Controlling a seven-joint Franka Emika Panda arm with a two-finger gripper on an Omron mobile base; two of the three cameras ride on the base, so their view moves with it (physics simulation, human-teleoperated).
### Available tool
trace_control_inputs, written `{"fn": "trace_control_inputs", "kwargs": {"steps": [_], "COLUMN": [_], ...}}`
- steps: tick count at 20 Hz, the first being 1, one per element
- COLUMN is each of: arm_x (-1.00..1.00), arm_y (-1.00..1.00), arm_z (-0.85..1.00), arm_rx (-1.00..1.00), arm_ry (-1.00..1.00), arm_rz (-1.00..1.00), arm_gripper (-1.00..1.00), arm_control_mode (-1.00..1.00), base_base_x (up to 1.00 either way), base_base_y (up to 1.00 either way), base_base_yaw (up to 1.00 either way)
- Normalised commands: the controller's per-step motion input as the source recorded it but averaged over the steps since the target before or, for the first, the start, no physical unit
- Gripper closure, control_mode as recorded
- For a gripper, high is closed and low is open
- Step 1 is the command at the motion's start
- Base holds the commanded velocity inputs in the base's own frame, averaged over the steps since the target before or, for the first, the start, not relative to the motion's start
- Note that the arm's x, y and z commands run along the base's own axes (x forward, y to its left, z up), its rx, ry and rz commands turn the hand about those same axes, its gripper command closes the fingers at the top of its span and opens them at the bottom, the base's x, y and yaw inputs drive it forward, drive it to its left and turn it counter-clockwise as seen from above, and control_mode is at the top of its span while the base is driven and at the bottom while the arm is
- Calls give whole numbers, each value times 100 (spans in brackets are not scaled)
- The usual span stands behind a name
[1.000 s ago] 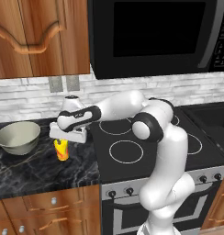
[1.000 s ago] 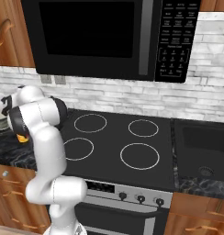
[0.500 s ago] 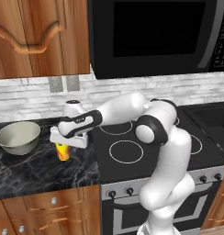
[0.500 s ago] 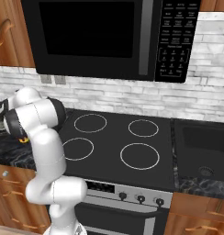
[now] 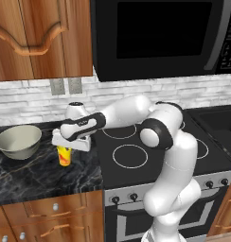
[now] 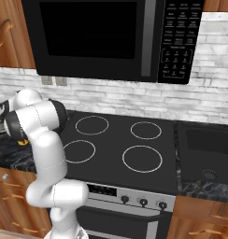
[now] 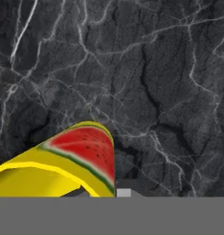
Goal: Pick the cup and bowl from the counter and place them on the counter next to the sink.
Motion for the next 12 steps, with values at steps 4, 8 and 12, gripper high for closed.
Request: {"fn": "trace_control_inputs", "kwargs": {"steps": [4,8,12], "arm_x": [0,-14,-74], "arm_y": [-31,-81,-81], "arm_z": [38,53,50], "arm_rx": [0,0,0], "arm_ry": [0,0,0], "arm_rz": [0,0,0], "arm_gripper": [100,100,100], "arm_control_mode": [-100,-100,-100], "base_base_x": [0,0,0], "base_base_y": [0,0,0], "base_base_yaw": [0,0,0]}}
